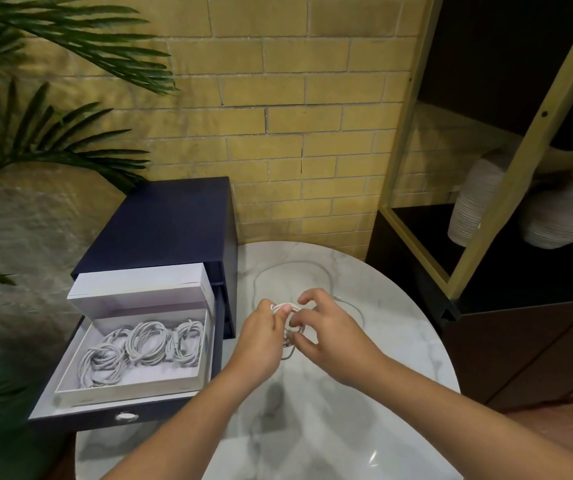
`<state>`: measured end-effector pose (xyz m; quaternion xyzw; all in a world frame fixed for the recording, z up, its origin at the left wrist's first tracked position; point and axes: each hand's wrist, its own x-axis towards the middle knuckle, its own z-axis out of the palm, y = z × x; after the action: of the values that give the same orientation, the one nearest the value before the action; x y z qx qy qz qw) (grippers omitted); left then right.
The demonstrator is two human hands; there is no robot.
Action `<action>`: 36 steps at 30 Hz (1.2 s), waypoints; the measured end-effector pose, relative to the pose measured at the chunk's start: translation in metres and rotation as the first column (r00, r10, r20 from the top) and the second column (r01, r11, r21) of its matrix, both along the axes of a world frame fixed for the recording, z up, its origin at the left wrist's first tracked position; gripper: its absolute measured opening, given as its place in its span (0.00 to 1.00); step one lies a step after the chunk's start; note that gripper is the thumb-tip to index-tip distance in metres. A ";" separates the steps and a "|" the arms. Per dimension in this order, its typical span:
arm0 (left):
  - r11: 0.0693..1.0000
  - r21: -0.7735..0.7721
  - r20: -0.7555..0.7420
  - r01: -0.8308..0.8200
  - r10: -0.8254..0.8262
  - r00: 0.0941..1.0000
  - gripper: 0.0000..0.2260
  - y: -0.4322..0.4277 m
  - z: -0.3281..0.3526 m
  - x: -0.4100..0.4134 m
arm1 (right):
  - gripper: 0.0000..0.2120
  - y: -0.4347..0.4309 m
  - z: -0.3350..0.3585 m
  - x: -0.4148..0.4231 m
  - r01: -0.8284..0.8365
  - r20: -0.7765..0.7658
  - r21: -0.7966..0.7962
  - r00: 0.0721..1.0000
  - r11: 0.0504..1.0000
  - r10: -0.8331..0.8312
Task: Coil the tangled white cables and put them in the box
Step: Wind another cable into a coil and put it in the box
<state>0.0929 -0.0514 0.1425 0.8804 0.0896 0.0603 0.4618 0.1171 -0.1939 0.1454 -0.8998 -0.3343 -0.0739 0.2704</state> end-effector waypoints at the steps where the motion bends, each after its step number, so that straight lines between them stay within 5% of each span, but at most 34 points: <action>1: 1.000 -0.027 0.003 -0.002 0.002 1.000 0.13 -0.002 0.000 -0.001 | 0.08 0.000 -0.003 0.001 -0.006 0.015 -0.023 1.000 1.000 0.006; 5: 0.998 -0.066 0.067 0.019 -0.014 0.998 0.10 -0.007 0.001 -0.002 | 0.07 0.003 -0.003 0.004 0.079 -0.279 0.132 0.960 0.988 -0.040; 9: 0.991 -0.092 0.141 0.096 -0.083 0.987 0.08 -0.002 0.003 -0.001 | 0.06 0.001 0.011 0.002 0.228 -0.667 0.367 0.740 0.902 0.085; 14: 0.988 0.050 0.148 0.144 -0.150 0.978 0.09 0.011 -0.002 -0.002 | 0.10 -0.006 0.020 0.001 0.400 -0.821 0.515 0.484 0.758 0.302; 30: 0.888 0.417 0.077 0.195 -0.248 0.966 0.09 0.018 -0.005 -0.003 | 0.15 -0.010 0.022 0.005 0.348 -0.759 0.358 0.648 0.867 0.053; 36: 0.847 0.504 0.053 0.171 -0.228 0.972 0.09 0.013 0.002 -0.006 | 0.18 -0.010 0.019 0.006 0.389 -0.812 0.402 0.570 0.829 0.126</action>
<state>0.0869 -0.0383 0.1450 0.9690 -0.0469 0.0817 0.2283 0.1235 -0.2043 0.1642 -0.7395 -0.0661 0.2342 0.6277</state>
